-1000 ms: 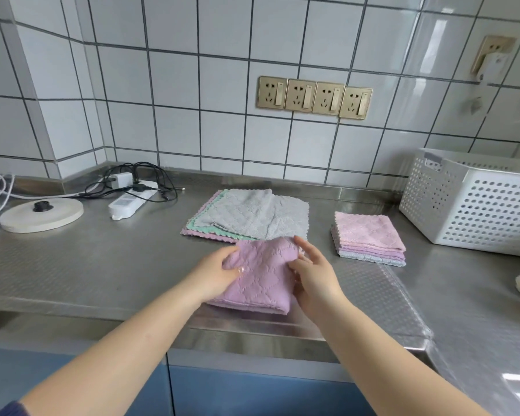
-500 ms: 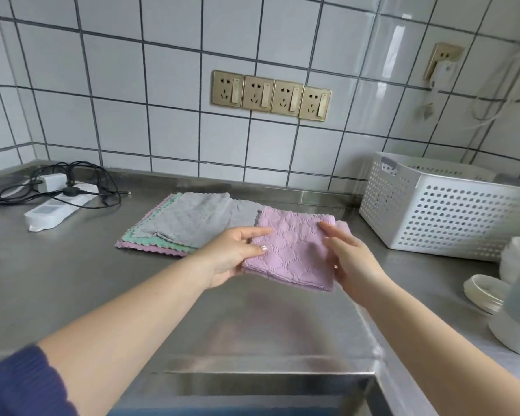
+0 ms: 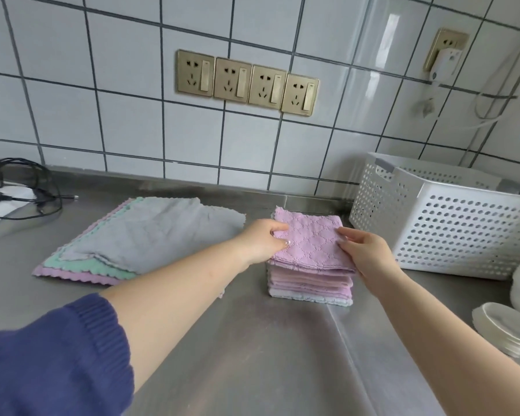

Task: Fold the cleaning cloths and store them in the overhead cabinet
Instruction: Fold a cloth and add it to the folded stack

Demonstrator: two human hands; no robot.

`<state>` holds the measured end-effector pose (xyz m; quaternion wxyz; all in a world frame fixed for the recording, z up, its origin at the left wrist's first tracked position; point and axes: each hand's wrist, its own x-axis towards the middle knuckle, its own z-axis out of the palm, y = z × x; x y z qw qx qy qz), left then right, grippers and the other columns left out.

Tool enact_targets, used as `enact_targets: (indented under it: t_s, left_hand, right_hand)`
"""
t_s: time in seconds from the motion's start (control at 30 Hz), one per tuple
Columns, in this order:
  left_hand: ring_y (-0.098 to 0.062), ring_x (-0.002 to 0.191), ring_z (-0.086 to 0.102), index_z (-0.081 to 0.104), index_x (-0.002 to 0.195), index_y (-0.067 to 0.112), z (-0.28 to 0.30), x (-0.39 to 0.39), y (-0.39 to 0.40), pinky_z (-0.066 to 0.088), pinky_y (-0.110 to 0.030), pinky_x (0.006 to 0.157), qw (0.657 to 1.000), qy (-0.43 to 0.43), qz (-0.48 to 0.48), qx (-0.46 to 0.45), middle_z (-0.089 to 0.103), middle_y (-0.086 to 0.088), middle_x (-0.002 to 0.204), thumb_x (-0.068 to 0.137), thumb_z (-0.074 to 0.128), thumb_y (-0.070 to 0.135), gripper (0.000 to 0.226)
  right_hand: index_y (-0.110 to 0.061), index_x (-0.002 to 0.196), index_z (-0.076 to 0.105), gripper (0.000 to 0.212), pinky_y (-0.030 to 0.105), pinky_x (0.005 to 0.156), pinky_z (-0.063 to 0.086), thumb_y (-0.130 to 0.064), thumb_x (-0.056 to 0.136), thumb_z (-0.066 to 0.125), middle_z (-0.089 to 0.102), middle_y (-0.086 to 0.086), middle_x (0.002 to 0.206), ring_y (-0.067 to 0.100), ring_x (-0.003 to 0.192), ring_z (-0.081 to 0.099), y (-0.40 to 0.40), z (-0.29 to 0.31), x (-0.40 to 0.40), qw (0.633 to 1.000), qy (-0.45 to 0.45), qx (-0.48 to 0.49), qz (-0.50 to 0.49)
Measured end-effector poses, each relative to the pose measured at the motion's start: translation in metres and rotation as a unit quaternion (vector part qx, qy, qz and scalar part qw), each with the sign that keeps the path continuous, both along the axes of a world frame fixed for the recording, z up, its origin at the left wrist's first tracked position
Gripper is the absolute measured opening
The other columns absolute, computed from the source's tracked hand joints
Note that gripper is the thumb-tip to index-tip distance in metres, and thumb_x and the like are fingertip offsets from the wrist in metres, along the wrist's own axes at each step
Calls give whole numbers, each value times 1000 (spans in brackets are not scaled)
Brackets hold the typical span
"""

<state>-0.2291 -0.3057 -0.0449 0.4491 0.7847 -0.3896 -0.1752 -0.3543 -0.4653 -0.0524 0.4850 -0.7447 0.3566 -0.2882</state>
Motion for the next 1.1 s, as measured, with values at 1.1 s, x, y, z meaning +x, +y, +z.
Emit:
enact_targets:
  t_s: [1.1]
  left_hand:
    - [-17, 146, 8, 13, 149, 28, -59, 20, -52, 5, -52, 116, 945, -236, 0, 227, 0, 7, 159, 97, 18, 49, 56]
  right_hand:
    - [-32, 148, 16, 58, 52, 115, 13, -54, 94, 22, 8, -4, 159, 19, 146, 8, -4, -44, 38, 854, 392, -335, 61]
